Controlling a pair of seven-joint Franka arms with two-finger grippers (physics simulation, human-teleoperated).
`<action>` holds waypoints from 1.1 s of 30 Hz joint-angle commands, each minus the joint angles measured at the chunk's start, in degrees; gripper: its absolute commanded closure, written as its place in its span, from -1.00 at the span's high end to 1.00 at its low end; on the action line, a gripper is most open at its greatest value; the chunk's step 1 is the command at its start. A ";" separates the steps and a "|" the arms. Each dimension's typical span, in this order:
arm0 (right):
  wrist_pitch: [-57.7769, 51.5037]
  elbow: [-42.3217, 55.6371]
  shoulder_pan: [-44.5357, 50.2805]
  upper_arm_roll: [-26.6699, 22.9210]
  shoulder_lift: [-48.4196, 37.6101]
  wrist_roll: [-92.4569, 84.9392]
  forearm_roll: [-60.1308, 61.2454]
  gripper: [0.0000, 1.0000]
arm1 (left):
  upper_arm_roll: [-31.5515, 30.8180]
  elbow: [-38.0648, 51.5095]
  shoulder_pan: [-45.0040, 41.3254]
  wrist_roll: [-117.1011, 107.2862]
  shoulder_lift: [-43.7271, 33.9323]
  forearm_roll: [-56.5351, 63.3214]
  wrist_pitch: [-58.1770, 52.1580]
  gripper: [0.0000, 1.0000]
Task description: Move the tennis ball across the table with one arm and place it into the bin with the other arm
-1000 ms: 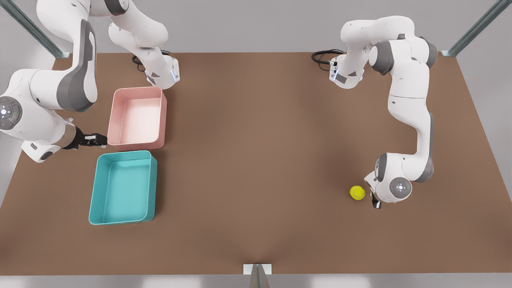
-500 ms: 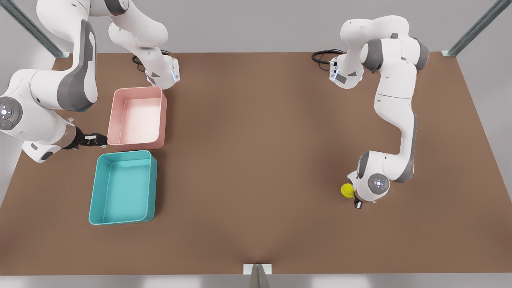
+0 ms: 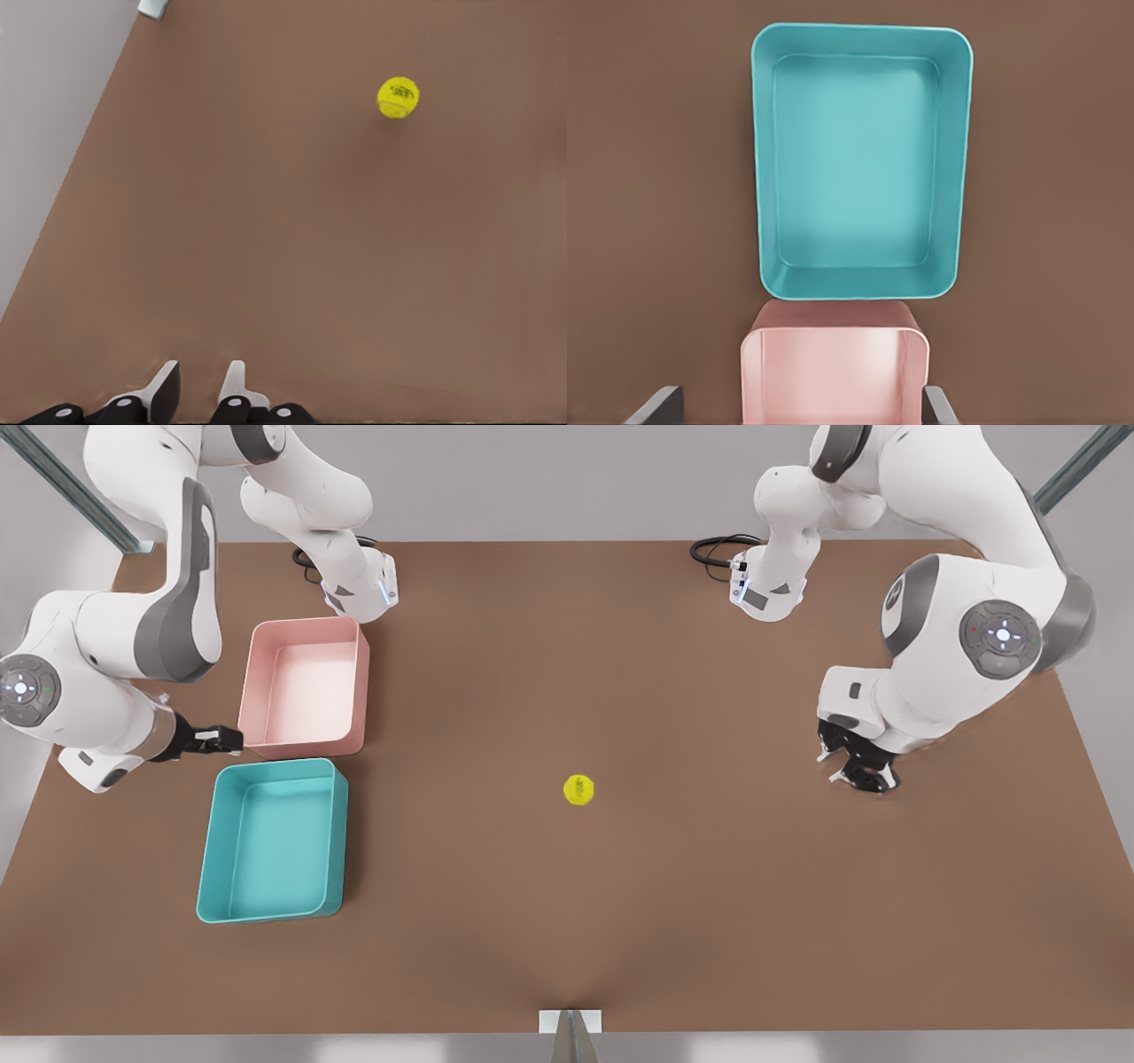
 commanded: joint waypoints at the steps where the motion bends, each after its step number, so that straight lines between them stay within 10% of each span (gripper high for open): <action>1: 0.44 3.37 3.34 0.24 4.55 0.76 1.72 1.00 | -0.02 -6.49 0.29 -76.01 -3.58 0.34 -7.47 1.00; 12: 38.23 18.85 37.01 -0.55 36.03 67.81 6.38 1.00 | -2.83 -6.84 0.64 -68.98 -2.17 1.13 -11.78 1.00; 33: 41.22 6.19 40.35 -0.11 34.89 65.18 2.87 1.00 | -2.83 -6.84 0.82 -68.98 -0.77 0.43 -11.96 1.00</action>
